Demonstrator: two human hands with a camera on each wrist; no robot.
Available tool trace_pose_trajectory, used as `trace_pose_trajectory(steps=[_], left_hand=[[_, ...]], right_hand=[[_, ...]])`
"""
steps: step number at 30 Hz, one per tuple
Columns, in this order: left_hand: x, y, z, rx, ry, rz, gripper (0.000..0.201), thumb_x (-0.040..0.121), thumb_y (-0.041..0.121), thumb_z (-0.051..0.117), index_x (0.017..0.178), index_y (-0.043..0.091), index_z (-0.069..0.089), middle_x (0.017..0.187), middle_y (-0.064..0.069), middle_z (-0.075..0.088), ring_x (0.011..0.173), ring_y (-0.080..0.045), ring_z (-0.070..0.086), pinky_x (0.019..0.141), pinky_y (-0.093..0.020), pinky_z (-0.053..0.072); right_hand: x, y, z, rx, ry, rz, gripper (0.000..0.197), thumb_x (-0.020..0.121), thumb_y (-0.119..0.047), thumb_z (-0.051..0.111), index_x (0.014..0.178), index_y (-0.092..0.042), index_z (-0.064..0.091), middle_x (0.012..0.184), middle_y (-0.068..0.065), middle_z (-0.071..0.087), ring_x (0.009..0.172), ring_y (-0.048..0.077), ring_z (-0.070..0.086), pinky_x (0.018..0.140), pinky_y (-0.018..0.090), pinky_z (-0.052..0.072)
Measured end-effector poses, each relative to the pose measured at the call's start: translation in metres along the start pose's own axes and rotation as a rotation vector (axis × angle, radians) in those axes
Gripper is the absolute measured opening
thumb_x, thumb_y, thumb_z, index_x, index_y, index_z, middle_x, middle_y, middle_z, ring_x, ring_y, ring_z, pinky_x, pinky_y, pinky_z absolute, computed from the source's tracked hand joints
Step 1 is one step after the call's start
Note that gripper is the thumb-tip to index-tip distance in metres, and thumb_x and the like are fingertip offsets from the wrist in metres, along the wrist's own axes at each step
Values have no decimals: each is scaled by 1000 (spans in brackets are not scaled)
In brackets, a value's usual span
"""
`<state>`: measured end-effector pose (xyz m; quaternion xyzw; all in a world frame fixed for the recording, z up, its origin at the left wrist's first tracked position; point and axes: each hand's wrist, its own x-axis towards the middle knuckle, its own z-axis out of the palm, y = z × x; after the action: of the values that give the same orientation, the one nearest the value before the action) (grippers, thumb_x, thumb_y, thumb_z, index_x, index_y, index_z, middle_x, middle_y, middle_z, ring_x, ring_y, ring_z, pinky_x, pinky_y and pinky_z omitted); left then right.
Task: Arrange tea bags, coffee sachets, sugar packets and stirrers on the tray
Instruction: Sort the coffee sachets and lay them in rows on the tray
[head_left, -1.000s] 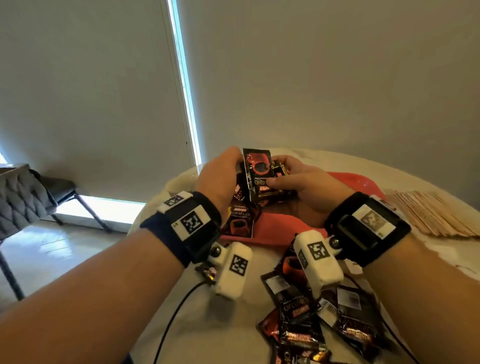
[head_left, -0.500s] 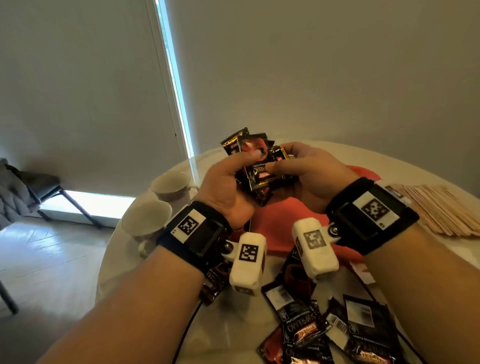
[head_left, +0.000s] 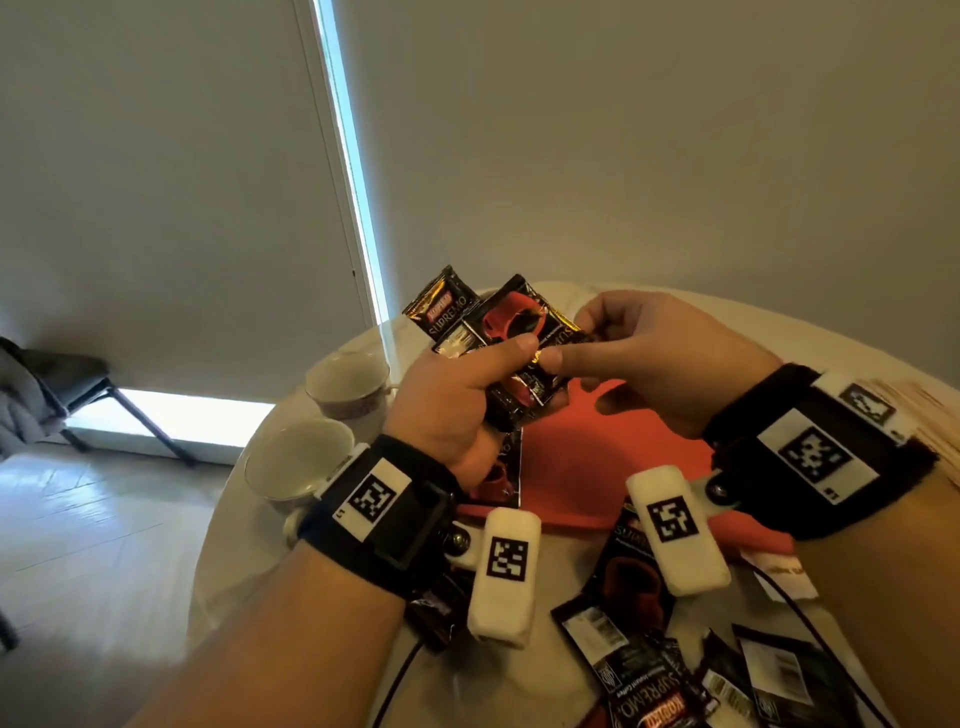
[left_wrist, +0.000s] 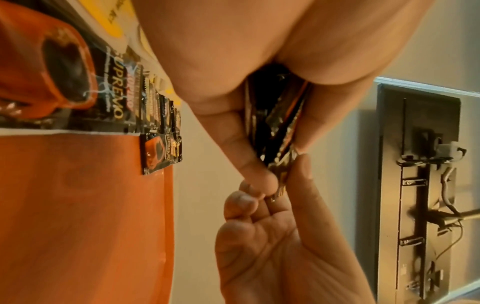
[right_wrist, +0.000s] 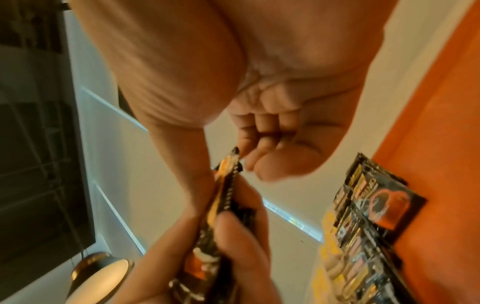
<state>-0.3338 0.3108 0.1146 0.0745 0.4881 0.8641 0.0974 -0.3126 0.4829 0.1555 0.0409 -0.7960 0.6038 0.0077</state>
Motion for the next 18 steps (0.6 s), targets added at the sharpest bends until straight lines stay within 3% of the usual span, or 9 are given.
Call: trace_pose_trajectory(steps=[4, 7, 10, 12, 15, 18], left_hand=[[1, -1, 0, -29, 35, 21, 47, 90, 12, 71, 134, 0, 61, 114, -21, 76, 90, -35, 77, 61, -41, 62], [5, -3, -4, -56, 86, 39, 37, 97, 8, 66, 133, -1, 61, 98, -18, 76, 80, -32, 77, 58, -40, 61], [8, -4, -7, -60, 158, 63, 33, 98, 6, 66, 129, -2, 60, 88, -16, 76, 74, -31, 76, 59, -41, 61], [10, -7, -10, -17, 171, 111, 36, 97, 5, 68, 131, -1, 60, 99, -19, 77, 87, -35, 78, 72, -50, 64], [9, -10, -9, 101, 101, 209, 32, 96, 4, 68, 128, 8, 66, 115, -22, 76, 102, -37, 76, 92, -59, 60], [4, -8, -3, 153, -17, 240, 34, 87, 17, 74, 120, 13, 69, 115, -20, 75, 105, -38, 75, 91, -58, 60]], right_hand=[[0, -1, -3, 201, 4, 35, 21, 82, 1, 76, 94, -11, 63, 85, 11, 71, 68, 18, 70, 53, 29, 57], [1, 0, -5, 280, 26, 16, 22, 89, 7, 65, 99, -12, 69, 83, 9, 74, 69, 20, 72, 52, 29, 57], [2, -1, -9, 173, 28, -16, 26, 89, 7, 62, 96, -15, 73, 78, 5, 72, 64, 14, 65, 53, 27, 51], [-1, -2, -12, 37, -30, -27, 27, 85, 9, 64, 98, -14, 71, 81, 9, 71, 64, 16, 61, 52, 27, 46], [-5, -4, -16, -118, -103, -16, 25, 81, 10, 67, 93, -12, 66, 76, 14, 66, 61, 23, 54, 51, 29, 42], [-5, -4, -19, -200, -101, -8, 15, 69, -4, 74, 76, -17, 69, 70, 14, 63, 61, 25, 48, 54, 29, 36]])
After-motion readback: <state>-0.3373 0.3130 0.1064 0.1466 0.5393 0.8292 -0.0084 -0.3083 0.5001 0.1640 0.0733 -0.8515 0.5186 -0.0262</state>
